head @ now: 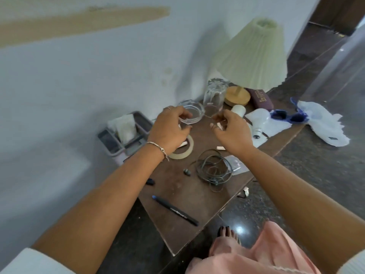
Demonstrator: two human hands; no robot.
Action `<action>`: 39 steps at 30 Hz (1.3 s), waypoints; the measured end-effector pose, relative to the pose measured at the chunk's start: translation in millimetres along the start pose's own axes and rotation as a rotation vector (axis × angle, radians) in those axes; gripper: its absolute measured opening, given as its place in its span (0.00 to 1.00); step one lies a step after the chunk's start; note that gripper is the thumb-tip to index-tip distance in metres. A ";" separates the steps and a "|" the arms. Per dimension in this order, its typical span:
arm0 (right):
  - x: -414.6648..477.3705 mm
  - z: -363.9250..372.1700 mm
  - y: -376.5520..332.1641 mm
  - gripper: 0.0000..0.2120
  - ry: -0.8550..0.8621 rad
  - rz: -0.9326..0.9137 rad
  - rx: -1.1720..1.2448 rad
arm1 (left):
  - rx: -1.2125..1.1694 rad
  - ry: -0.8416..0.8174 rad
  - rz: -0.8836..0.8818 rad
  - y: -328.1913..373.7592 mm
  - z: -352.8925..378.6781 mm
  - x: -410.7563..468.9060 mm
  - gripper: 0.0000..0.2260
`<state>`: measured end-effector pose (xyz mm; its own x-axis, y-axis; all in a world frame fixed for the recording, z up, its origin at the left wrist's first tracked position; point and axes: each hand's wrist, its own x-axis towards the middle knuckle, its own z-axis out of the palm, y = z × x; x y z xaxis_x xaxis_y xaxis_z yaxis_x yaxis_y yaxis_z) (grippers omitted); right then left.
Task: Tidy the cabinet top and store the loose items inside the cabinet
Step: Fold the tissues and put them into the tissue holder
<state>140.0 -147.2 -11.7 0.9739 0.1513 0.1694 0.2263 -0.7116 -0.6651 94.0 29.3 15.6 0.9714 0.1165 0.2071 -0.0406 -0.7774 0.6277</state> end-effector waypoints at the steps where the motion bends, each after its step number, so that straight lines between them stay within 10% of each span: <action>1: -1.3 -6.8 11.5 0.08 0.019 0.025 -0.007 | -0.003 -0.036 0.003 7.3 11.7 1.7 0.13; 17: -12.1 -21.7 112.9 0.26 -0.178 0.065 -0.297 | 0.321 -0.328 0.212 33.7 125.8 32.5 0.24; 39: -8.5 -21.8 114.7 0.08 -0.028 -0.055 -0.223 | 0.326 -0.312 0.236 21.8 129.5 48.1 0.27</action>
<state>157.1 -245.1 -73.6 0.9612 0.2108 0.1781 0.2717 -0.8356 -0.4775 170.1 -62.0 -57.9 0.9702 -0.2373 0.0497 -0.2407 -0.9185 0.3139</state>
